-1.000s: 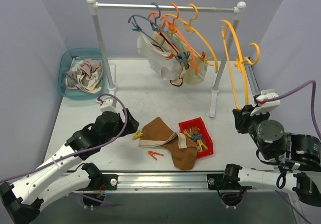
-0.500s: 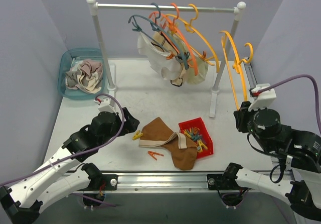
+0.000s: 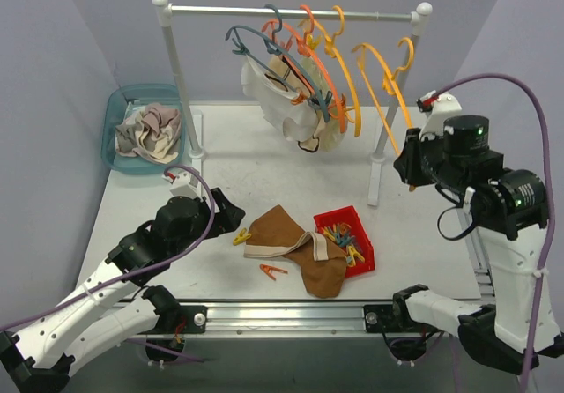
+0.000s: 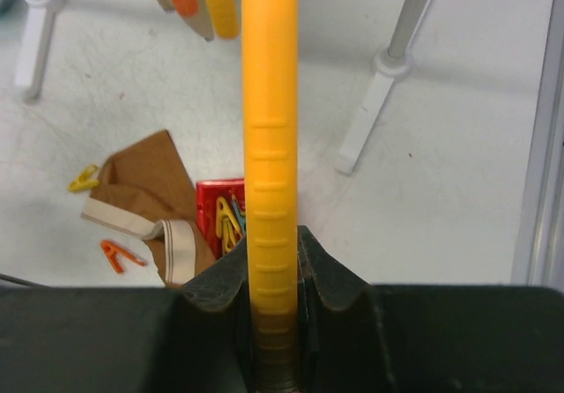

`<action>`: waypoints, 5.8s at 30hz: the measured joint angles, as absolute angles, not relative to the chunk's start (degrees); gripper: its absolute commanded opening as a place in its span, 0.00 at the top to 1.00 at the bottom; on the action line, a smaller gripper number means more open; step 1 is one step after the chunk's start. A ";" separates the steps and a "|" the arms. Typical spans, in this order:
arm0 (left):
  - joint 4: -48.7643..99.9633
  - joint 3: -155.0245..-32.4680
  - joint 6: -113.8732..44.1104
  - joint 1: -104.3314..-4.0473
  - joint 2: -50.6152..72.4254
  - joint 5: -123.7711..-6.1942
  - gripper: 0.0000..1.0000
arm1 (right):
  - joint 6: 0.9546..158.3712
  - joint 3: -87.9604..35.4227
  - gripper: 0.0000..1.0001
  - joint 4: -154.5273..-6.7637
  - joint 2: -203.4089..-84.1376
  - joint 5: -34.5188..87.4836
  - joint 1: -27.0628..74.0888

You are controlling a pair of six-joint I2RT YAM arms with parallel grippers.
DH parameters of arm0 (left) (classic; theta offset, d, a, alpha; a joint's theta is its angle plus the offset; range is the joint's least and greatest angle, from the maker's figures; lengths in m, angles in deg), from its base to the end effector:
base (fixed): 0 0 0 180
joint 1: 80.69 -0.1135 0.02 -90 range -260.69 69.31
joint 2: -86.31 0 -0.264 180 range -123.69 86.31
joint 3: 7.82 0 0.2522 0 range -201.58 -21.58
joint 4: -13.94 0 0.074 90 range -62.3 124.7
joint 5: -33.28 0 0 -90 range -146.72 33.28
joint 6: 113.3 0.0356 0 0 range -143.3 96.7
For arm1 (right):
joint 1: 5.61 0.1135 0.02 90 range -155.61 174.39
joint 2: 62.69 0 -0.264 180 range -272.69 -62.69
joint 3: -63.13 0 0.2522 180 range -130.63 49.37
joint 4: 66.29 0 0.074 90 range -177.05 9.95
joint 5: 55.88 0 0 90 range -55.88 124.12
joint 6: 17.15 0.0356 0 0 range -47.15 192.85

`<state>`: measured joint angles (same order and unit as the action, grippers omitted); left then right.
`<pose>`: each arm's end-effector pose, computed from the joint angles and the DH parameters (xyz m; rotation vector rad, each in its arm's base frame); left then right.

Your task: Remove the underwear clipped to the hanger

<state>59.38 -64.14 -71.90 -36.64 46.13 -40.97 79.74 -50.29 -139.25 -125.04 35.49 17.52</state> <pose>0.1181 -0.1008 0.3010 -0.2571 2.1232 -0.6991 0.1453 0.0611 0.5027 -0.2620 1.9490 0.3215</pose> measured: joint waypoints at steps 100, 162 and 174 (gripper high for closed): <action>36.24 -72.01 -34.61 -24.51 5.95 -70.92 0.98 | 98.17 -7.76 0.00 -125.94 -94.46 22.77 3.86; 16.09 -105.69 -51.46 -93.92 -21.41 -56.91 0.06 | 96.49 1.12 0.01 -123.32 -96.80 10.73 9.46; 29.44 -96.30 -55.73 -93.81 8.36 -57.13 0.06 | 95.68 0.24 0.00 -119.88 -105.08 16.19 37.02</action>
<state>29.44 -96.30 -55.73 -93.81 8.36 -57.13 95.68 0.24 -119.88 -105.08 16.19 37.02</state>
